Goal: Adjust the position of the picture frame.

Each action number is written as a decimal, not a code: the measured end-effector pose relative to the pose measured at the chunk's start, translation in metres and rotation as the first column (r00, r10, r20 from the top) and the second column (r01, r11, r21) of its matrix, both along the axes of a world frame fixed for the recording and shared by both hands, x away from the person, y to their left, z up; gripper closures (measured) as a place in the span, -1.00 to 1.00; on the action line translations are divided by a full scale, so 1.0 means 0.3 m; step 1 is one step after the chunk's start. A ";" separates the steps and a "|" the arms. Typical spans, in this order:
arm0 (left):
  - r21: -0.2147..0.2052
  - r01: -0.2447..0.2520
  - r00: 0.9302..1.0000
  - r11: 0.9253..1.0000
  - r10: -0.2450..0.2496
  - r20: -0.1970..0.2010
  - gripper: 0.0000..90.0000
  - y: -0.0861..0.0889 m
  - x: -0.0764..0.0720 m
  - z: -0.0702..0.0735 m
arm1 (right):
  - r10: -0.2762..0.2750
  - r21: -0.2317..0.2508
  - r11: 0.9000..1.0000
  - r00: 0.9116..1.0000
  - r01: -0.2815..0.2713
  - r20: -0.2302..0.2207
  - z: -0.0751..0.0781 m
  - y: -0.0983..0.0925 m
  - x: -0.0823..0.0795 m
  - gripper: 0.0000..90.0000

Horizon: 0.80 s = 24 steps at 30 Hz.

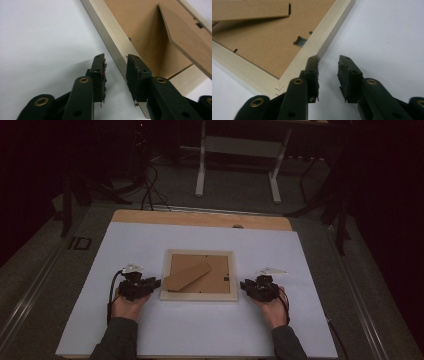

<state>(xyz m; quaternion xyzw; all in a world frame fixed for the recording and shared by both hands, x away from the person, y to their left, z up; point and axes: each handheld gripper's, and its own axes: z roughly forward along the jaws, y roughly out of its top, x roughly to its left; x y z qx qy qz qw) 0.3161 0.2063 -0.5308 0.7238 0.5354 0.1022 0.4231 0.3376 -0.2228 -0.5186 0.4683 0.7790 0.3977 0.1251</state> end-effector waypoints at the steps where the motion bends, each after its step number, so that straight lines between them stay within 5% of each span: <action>1: 0.000 0.000 1.000 1.000 0.000 0.000 0.45 0.000 0.000 0.000 | 0.000 0.000 1.000 1.000 0.000 0.000 0.000 0.000 0.000 0.52; 4: -0.045 -0.012 1.000 0.999 0.012 -0.007 0.37 0.015 -0.001 0.013 | -0.020 0.007 1.000 1.000 0.020 0.010 0.007 -0.016 0.003 0.37; 13: -0.062 -0.039 0.998 0.997 0.041 0.042 0.21 0.032 -0.011 0.061 | -0.042 0.008 0.999 0.999 0.041 0.026 0.018 -0.030 0.003 0.27; 24: -0.069 -0.069 0.987 0.995 0.078 0.138 0.11 0.054 -0.037 0.119 | -0.049 0.013 0.999 0.998 0.049 0.037 0.024 -0.043 0.000 0.24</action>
